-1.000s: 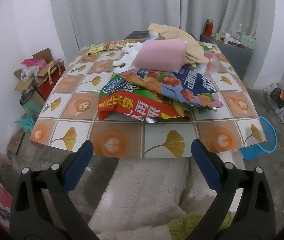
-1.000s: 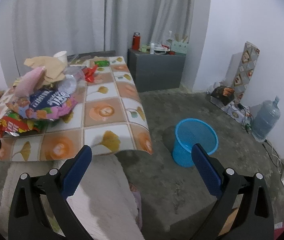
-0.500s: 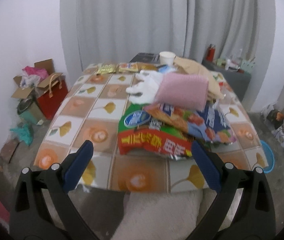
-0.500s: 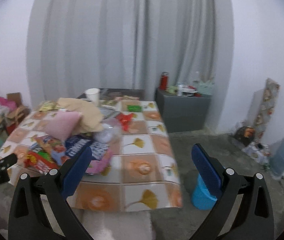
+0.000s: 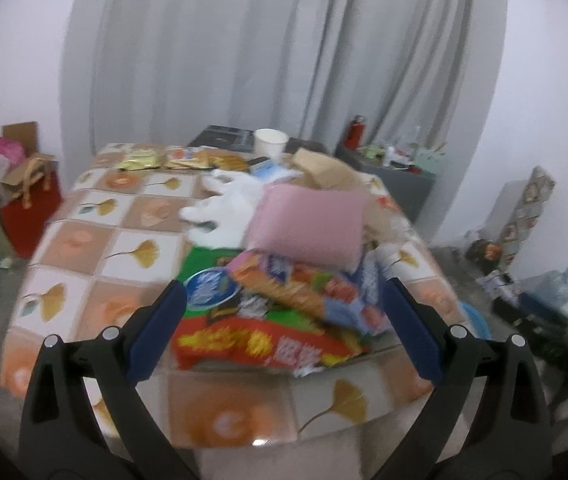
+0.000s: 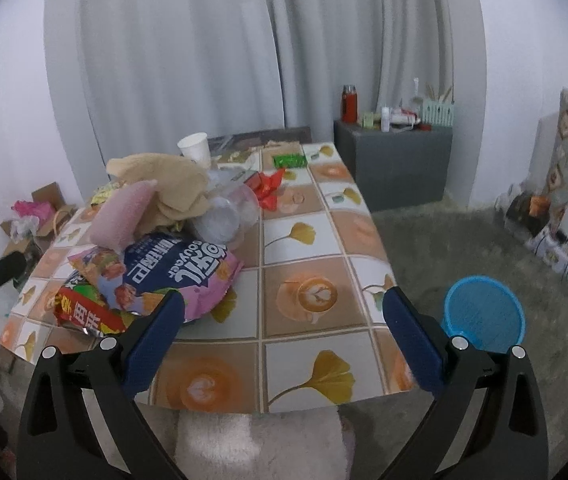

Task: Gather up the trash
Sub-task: 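Reach the left tool to the pink sponge while the right tool reaches the tan paper bag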

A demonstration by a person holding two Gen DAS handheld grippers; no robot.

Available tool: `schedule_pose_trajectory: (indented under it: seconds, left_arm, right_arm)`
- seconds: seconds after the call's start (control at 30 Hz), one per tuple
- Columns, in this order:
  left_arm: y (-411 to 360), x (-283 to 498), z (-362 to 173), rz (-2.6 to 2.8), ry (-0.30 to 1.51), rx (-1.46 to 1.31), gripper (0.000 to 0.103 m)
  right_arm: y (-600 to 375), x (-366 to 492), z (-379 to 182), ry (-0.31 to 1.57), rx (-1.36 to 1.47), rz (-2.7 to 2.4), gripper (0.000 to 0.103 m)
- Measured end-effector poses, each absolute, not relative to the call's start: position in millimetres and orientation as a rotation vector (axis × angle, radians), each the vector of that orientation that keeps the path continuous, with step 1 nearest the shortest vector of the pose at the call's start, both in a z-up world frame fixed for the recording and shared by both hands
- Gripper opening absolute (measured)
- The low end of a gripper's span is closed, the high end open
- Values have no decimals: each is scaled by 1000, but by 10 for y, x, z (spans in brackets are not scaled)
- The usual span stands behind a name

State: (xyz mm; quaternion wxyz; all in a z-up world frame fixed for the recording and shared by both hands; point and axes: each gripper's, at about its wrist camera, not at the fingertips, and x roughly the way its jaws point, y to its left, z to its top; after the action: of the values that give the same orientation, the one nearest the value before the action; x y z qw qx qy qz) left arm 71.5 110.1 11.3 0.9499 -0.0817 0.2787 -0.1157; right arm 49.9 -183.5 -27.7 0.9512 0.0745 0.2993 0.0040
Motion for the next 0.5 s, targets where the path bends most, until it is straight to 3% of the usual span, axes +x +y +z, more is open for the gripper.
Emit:
schedule_pose_trajectory:
  seconds: [0.17,0.5]
  left_arm:
    - [950,958,211,-281,535,-134,93]
    - [279,1517,61,-259,643,147,89]
  right_arm:
    - [-1878,693,-370,640,193,41,89]
    - [-1977,908,-467,652,226,56,89]
